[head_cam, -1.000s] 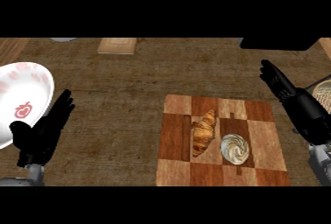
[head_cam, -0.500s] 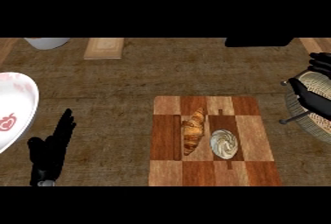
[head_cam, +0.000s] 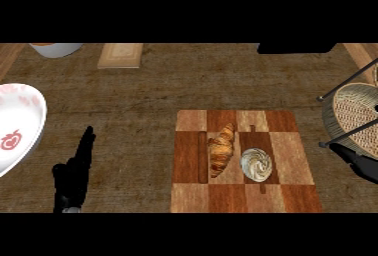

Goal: Pick the cupcake from the cutting board and place it in the tiered basket

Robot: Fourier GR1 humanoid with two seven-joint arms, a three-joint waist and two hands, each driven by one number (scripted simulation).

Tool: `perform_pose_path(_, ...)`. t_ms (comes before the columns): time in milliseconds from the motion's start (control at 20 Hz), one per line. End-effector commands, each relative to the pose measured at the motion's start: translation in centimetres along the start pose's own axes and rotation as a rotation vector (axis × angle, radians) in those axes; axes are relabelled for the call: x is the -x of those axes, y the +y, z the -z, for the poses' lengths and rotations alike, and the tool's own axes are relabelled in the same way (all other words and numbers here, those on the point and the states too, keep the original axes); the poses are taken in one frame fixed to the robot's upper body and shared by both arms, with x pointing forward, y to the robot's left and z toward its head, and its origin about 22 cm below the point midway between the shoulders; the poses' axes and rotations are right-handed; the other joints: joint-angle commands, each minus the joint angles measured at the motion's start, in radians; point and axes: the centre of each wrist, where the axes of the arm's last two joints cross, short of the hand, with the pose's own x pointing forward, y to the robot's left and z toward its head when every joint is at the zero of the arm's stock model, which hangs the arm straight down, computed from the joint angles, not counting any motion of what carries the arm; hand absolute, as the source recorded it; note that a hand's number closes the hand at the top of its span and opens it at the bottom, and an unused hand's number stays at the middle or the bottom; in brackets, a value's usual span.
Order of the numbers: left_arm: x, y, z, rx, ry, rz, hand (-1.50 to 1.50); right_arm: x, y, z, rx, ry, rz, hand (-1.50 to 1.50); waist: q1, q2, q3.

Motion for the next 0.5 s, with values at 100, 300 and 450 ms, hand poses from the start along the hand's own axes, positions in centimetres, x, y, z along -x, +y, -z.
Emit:
perform_pose_path(100, 1.0, -1.1, -0.9, 0.014, 0.059, -0.01, 0.0, -2.0, -0.8, -3.3, -0.295, 0.234, -0.294, -1.5, 0.0, 0.005, 0.0)
perform_pose_path(300, 1.6, -1.2, -1.2, 0.018, 0.053, -0.006, 0.0, -5.6, -0.7, -3.9, -0.388, 0.244, -0.563, -1.5, 0.01, 0.007, -0.002)
perform_pose_path(450, 1.3, -0.8, -0.4, 0.022, 0.054, 0.016, 0.0, -7.6, 0.1, -4.9, -0.385, 0.273, -0.703, -1.5, 0.015, 0.009, -0.001)
